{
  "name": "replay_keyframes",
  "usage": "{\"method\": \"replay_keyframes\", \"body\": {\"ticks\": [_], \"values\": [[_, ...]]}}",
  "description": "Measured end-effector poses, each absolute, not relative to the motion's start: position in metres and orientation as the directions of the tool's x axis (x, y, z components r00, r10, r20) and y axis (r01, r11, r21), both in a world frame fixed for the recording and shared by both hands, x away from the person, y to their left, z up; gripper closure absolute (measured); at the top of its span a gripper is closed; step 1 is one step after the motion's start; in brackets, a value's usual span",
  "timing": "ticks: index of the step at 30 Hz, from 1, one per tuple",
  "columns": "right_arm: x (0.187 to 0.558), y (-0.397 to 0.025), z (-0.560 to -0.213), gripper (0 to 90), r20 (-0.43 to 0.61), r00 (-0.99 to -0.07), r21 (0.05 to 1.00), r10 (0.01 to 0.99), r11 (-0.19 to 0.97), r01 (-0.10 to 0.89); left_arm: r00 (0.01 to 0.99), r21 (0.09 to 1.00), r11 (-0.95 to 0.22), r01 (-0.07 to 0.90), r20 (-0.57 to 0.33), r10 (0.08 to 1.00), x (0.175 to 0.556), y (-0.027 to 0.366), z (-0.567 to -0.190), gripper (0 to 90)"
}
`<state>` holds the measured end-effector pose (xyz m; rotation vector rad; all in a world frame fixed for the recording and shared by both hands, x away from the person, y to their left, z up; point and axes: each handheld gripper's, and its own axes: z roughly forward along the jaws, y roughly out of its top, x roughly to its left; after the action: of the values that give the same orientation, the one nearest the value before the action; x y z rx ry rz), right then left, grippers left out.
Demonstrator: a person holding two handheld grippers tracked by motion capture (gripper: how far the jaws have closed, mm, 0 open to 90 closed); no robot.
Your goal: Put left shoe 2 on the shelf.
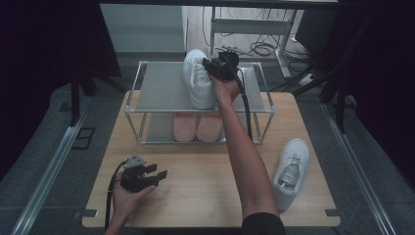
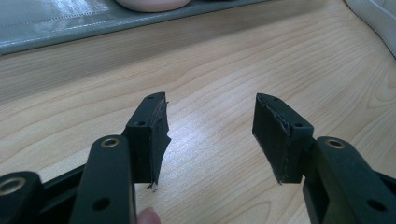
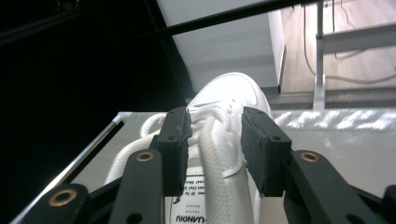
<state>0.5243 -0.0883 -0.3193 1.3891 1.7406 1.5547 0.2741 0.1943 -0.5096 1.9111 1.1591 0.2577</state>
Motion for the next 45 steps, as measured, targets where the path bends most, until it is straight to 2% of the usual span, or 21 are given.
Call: {"method": "replay_keyframes", "body": {"ticks": [9,16,22,33,45], "values": [[0.493,-0.112,-0.309,68.6,0.249,-0.451,0.937,0.857,-0.096,0.336,0.546,0.762,-0.19,0.619,-0.244,0.801,0.274,0.196,-0.508,45.7],[0.472,-0.131,-0.318,78.8,0.237,-0.467,0.934,0.852,-0.067,0.352,0.552,0.754,-0.206,0.624,-0.239,0.799,0.274,0.191,-0.51,45.7],[0.457,-0.138,-0.332,85.6,0.266,-0.49,0.923,0.83,-0.072,0.379,0.554,0.756,-0.209,0.621,-0.233,0.799,0.274,0.192,-0.509,45.7],[0.437,-0.13,-0.356,88.7,0.248,-0.535,0.918,0.807,-0.019,0.397,0.553,0.75,-0.216,0.625,-0.231,0.8,0.276,0.192,-0.512,45.7],[0.435,-0.128,-0.363,90.0,0.26,-0.526,0.917,0.809,-0.037,0.397,0.558,0.75,-0.214,0.626,-0.239,0.794,0.275,0.19,-0.511,45.7]]}}
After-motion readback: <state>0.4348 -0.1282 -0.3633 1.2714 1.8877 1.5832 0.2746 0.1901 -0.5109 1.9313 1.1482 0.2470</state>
